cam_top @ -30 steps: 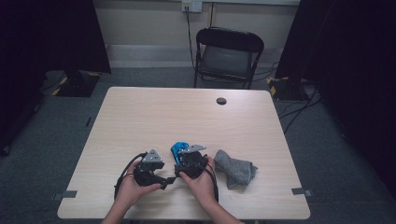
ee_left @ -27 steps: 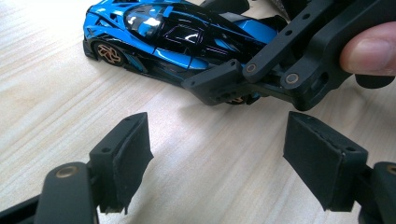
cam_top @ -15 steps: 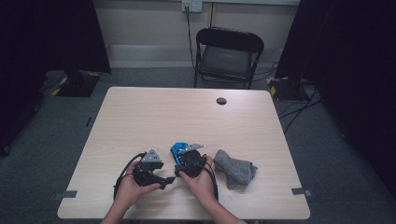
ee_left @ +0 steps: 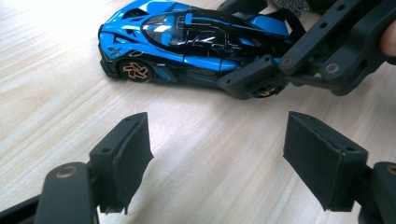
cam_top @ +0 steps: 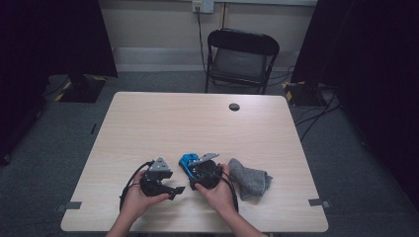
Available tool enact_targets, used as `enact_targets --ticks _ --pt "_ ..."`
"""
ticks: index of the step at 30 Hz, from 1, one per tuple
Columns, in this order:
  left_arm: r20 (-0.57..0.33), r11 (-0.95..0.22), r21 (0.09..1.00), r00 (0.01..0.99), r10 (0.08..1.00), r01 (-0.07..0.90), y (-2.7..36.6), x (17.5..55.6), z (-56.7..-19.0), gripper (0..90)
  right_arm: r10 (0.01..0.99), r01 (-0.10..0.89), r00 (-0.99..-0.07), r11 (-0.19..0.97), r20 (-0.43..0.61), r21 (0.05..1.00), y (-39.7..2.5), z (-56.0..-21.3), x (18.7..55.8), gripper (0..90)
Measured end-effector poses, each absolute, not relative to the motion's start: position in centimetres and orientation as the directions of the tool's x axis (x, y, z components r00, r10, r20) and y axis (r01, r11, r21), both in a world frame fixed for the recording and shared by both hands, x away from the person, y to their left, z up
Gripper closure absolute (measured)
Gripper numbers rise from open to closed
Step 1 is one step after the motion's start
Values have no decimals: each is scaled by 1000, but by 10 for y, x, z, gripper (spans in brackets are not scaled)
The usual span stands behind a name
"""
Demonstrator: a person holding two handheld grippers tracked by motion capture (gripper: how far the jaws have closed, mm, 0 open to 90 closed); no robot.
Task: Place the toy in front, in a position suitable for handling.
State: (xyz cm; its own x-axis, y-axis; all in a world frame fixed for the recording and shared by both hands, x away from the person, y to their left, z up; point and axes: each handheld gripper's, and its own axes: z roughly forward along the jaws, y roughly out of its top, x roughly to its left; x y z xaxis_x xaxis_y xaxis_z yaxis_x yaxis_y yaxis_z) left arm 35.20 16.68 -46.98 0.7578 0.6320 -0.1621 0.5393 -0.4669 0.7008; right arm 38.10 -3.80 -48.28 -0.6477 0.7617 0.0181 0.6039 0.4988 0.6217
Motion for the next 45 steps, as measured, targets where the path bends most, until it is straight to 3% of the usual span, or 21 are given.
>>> enact_targets --ticks 6,9,17,22,37,45 --pt "-167 -470 698 761 627 540 164 353 -472 226 765 588 -643 465 34 662 -37 -483 384 248" --pt "-172 -468 698 761 626 543 164 354 -473 226 769 597 -636 436 67 673 -34 -481 389 204" --pt "-177 -472 695 765 620 543 163 355 -476 226 778 610 -624 426 73 668 -22 -490 405 225" --pt "-174 -469 692 758 629 549 165 356 -476 226 765 584 -644 470 24 662 -21 -489 404 259" --pt "-176 -454 698 748 640 553 172 355 -474 226 701 539 -713 532 18 653 -32 -480 402 280" --pt "-181 -430 707 732 657 561 180 356 -471 225 609 455 -793 579 11 677 -33 -473 394 280"
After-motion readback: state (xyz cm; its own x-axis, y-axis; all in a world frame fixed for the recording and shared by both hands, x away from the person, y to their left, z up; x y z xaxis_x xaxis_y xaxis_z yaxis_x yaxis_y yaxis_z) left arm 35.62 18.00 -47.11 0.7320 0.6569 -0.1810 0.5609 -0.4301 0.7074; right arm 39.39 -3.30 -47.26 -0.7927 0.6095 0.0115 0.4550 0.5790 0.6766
